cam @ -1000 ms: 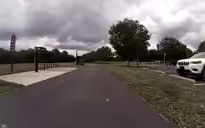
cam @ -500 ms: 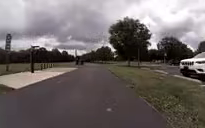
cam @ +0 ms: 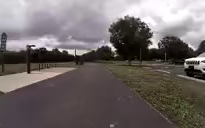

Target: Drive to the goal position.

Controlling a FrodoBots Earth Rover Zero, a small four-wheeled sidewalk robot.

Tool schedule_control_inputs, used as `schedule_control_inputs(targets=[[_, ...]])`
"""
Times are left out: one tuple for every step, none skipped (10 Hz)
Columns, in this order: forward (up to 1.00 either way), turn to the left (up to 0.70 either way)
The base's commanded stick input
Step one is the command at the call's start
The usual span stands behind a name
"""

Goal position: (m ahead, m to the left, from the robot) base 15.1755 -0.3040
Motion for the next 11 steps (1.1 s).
schedule_control_inputs(targets=[[0.7, 0.0], [0.7, 0.0], [0.7, 0.0], [0.7, 0.0], [0.7, 0.0], [0.7, 0.0], [0.7, 0.0], [0.7, 0.0], [0.7, 0.0], [0.7, 0.0], [0.7, 0.0]])
